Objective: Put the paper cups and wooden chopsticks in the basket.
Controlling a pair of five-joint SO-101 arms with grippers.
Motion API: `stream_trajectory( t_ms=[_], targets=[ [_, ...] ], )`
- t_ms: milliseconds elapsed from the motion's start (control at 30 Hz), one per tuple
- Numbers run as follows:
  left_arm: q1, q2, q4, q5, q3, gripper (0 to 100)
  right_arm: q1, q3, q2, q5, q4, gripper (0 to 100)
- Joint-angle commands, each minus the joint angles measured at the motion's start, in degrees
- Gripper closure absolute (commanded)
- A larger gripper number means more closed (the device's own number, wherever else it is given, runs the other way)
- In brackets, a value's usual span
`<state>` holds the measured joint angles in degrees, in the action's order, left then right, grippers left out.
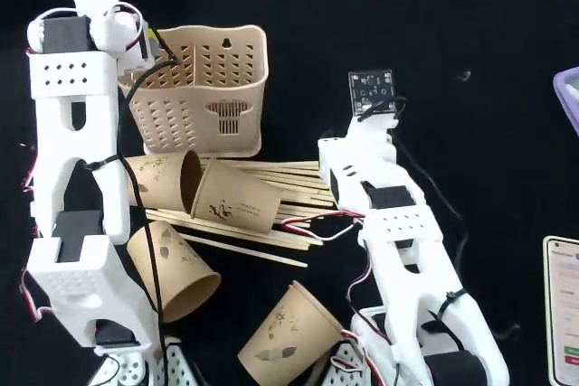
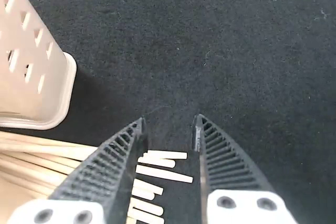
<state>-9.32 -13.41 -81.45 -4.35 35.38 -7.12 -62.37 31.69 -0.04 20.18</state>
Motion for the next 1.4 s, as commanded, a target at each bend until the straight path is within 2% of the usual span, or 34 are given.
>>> stream_trajectory(
  t_ms=[0, 200, 367, 500, 767, 867, 967, 1033, 1100, 1233, 1367],
  targets=[
    [0.57, 2.11, 1.49, 0.35, -0.48, 75, 0.35, 0.31, -0.04, -0.44, -1.32, 84.3],
    [-0.66, 2.81, 0.62, 0.53, 0.84, 75, 0.7, 0.31, 0.4, -0.44, -1.14, 84.3],
    [-0.92, 2.55, -7.3, 0.7, 5.32, 75, 0.62, 0.57, 0.48, -0.44, -0.97, 84.3],
    [-0.92, 2.81, -9.49, 0.35, 10.15, 75, 0.79, 0.22, 2.59, -0.44, -0.88, 84.3],
    [-1.36, 2.81, -16.26, 0.44, 27.65, 75, 0.79, -0.84, 19.65, -0.44, 10.2, 84.1],
    [-3.82, 2.9, -19.6, 0.62, 36.88, 75, 0.35, -0.84, 27.3, -0.44, 15.12, 84.0],
    [-10.59, 4.48, -19.6, 0.62, 40.48, 77, 0.18, -0.57, 33.98, -0.18, 19.16, 84.0],
    [-14.29, 6.68, -19.6, 0.62, 37.41, 78, -2.73, -0.31, 37.67, 3.25, 22.59, 84.0],
    [-17.27, 9.58, -19.6, 0.7, 30.55, 78, -8.79, -0.31, 40.4, 8.62, 26.2, 84.0],
    [-21.85, 20.75, -19.52, 4.66, 12.26, 78, -25.67, -0.66, 41.71, 15.91, 32.79, 84.2],
    [-24.48, 32.44, -18.64, 10.99, -4.53, 78, -42.2, -1.1, 41.71, 17.67, 36.57, 84.2]
  ],
)
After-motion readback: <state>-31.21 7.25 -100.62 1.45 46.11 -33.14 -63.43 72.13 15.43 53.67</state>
